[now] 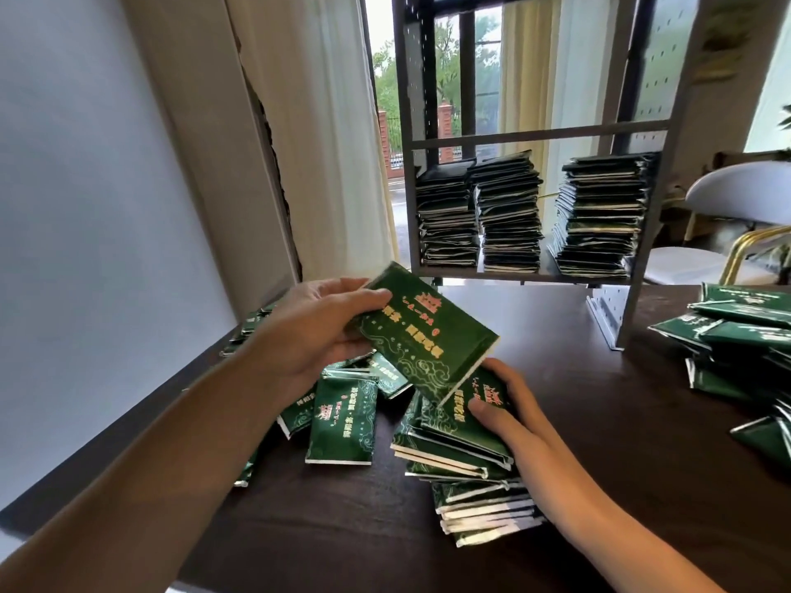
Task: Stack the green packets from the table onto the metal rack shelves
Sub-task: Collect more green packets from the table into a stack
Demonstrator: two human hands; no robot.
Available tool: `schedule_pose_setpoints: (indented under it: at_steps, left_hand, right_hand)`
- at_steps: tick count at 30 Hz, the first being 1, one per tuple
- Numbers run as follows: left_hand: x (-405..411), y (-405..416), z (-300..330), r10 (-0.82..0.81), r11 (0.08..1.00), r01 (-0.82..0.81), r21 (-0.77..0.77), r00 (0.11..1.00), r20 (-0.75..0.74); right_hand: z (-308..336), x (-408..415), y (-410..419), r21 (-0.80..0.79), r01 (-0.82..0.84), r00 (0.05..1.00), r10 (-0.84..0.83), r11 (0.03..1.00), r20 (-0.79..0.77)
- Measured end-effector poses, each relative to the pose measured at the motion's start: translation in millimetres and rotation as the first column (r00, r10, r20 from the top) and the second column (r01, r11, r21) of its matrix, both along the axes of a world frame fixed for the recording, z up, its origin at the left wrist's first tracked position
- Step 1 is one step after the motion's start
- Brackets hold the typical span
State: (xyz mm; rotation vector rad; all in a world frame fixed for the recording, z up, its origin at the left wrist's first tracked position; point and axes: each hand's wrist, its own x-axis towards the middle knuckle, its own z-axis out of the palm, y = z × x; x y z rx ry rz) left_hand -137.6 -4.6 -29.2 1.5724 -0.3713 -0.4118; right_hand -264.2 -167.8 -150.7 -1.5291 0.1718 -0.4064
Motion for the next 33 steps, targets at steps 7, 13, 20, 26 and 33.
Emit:
schedule_pose_setpoints:
  at_steps: [7, 13, 20, 26, 33]
  left_hand:
    - [12.7, -17.9, -22.0, -0.203, 0.954, 0.211, 0.212, 0.977, -0.058]
    - [6.5, -31.1, -27.1, -0.222, 0.951, 0.239, 0.195, 0.969, -0.106]
    - [-18.4, -33.0, -54.6, -0.151, 0.946, 0.167, 0.278, 0.985, -0.08]
    - [-19.7, -39.9, -69.7, -0.141, 0.954, 0.205, 0.22, 0.951, -0.275]
    - [-21.1, -70.6, -84.9, -0.125, 0.933, 0.174, 0.315, 0.977, -0.17]
  right_hand:
    - [-2.8, 2.5, -4.9, 0.06, -0.022, 0.999, 0.025, 0.998, -0.048]
    - [8.9, 12.2, -1.4, 0.224, -0.009, 1.0, 0.01, 0.975, -0.006]
    - [-14.2, 26.9, -17.4, 0.183, 0.043, 0.999, -0.045, 0.982, 0.01]
    - [-1.8, 29.5, -12.3, 0.32, 0.104, 0.994, -0.104, 0.942, -0.015]
    - [6.4, 6.6, 0.8, 0.567, -0.009, 0.996, -0.045, 0.824, 0.082]
